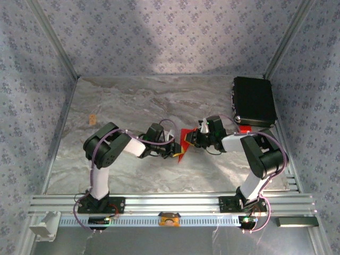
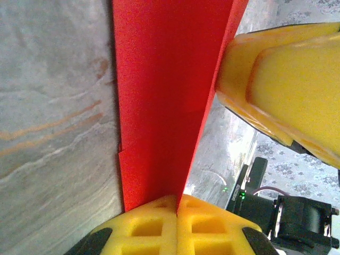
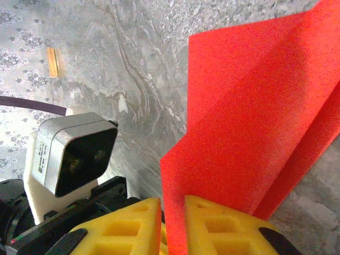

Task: Fold a paper plane with a square sheet of paper (pick it up from the middle)
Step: Fold the wing for the fifth time at the center of the table.

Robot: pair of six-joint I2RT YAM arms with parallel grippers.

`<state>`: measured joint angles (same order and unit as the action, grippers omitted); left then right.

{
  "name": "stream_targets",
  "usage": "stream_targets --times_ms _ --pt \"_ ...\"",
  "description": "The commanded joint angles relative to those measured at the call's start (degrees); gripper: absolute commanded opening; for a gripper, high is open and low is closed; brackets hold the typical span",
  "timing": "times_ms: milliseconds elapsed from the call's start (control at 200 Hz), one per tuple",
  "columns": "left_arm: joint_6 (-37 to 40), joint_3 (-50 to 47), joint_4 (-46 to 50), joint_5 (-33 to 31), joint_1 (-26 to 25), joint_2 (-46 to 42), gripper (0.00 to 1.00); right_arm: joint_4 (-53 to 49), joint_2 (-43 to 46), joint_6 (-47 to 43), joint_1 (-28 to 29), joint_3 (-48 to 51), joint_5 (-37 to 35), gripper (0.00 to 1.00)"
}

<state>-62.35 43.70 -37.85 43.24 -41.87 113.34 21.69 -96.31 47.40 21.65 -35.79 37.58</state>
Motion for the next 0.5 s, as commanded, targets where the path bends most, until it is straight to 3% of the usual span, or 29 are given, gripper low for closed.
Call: stream_targets --times_ms 0,495 --pt "-2.3 -0.9 -2.53 -1.14 -0.49 2.77 0.0 0.34 -0.62 -1.29 -0.85 -1.06 1.22 0.19" --pt "-3.89 -1.78 -1.11 -3.27 -0.31 2.41 0.0 -2.21 -2.38 -4.08 -2.01 -2.96 4.59 0.12"
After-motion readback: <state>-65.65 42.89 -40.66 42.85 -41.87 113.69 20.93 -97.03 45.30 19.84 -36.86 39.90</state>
